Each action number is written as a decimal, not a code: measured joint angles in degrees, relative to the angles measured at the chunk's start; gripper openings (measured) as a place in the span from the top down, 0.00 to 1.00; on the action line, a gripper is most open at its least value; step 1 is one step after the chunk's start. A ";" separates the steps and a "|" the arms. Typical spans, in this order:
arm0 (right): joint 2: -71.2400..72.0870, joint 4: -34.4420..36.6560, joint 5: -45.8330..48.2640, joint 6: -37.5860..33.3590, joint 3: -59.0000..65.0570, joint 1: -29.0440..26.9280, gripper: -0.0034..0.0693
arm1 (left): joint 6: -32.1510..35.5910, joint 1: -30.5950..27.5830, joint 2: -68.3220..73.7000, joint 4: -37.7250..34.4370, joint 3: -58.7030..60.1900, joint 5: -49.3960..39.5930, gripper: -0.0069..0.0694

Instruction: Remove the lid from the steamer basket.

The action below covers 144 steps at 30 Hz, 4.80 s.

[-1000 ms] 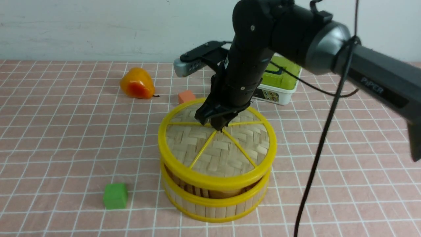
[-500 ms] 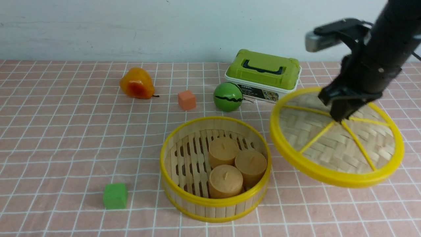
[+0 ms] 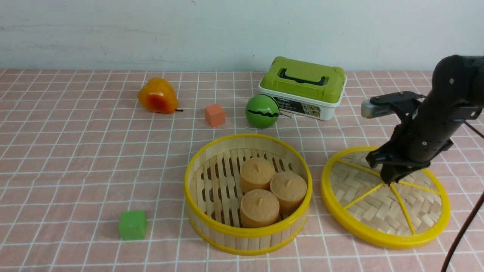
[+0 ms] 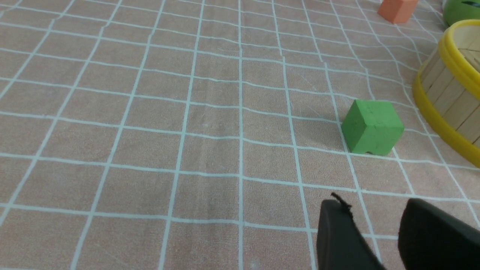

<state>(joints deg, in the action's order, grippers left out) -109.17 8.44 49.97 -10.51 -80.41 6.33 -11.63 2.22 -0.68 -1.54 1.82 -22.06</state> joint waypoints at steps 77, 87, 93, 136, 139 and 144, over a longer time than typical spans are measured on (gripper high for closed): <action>100.02 -4.89 -32.74 1.71 68.48 -0.02 0.96 | 0.00 0.00 0.00 0.00 0.00 0.00 0.60; 109.73 -13.36 -33.56 21.90 81.91 -2.22 0.96 | 0.00 0.00 0.00 0.00 0.00 0.00 0.60; 109.73 -13.36 -32.61 22.24 81.91 -6.37 0.96 | 0.00 0.00 0.00 0.00 0.00 0.00 0.60; 109.73 -12.85 -28.02 22.24 81.49 -6.79 0.91 | 0.00 0.00 0.00 0.00 0.00 0.00 0.60; 109.73 -12.85 -28.02 22.24 81.49 -6.79 0.90 | 0.00 0.00 0.00 0.00 0.00 0.00 0.60; 109.73 -12.85 -28.02 22.24 81.49 -6.79 0.90 | 0.00 0.00 0.00 0.00 0.00 0.00 0.60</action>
<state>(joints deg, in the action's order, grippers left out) 0.57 -4.42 21.95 11.73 1.09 -0.47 -11.63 2.22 -0.68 -1.54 1.82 -22.06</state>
